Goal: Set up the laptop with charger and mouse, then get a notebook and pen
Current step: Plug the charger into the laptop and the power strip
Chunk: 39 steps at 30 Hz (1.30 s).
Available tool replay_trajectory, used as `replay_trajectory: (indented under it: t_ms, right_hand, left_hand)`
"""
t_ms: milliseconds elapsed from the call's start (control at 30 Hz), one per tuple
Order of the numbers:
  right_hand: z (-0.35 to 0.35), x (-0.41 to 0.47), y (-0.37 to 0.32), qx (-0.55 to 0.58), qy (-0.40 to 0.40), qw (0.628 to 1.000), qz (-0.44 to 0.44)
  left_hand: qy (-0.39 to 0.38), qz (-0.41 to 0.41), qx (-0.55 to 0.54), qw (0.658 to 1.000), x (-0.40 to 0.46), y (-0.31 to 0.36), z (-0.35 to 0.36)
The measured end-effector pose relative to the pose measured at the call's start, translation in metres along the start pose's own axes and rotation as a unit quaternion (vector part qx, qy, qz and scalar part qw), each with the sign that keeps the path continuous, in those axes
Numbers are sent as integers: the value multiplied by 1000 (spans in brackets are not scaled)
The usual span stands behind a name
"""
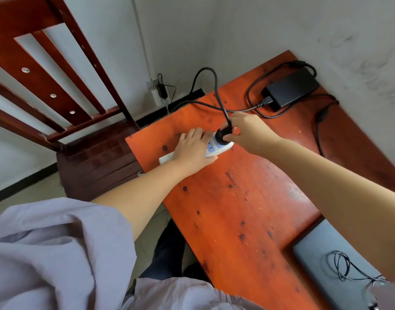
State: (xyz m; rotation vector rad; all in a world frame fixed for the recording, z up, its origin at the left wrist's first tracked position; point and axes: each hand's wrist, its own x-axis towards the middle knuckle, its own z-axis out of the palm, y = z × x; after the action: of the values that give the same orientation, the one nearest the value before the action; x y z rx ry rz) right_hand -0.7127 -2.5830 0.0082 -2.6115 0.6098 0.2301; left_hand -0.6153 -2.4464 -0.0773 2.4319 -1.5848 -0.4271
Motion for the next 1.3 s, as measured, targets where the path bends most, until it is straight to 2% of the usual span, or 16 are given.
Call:
replay_trajectory:
  t_ms: [167,333,500,600,733,1000,1033,1100,1233,1300]
  right_hand:
    - [2,5,-6,-33,8,999,3]
    - [5,-4,4,40,38,998,25]
    - [12,0,-10,-54,14,998,3]
    - [11,4,-8,-47,-2,999,4]
    - [21,-2,-1,-29,31,999,1]
    - [19,-7,-5,-9,10,999,32]
    - [17,-11,-3,9,1,999,37]
    - [12,-26,4,51,7,997,59]
    - [6,-75,34,71,116,980,145]
    - [11,-105,45,86,153,965,193]
  left_hand:
    - [-3,-3,7,1000,-1,1,-1]
    - [4,6,-5,1000,-1,-1,-2]
    - [3,2,6,1000,0,1,-1]
    - [0,-1,8,1000,0,1,-2]
    - [1,3,-11,1000,-1,1,-2]
    - [-74,-26,14,997,0,8,-17]
    - [-69,-27,9,997,-2,7,-21]
    - [-12,-4,-11,1000,-7,5,-34]
    - [126,121,-23,984,-11,15,-64]
    - [137,196,-17,971,-7,39,-73]
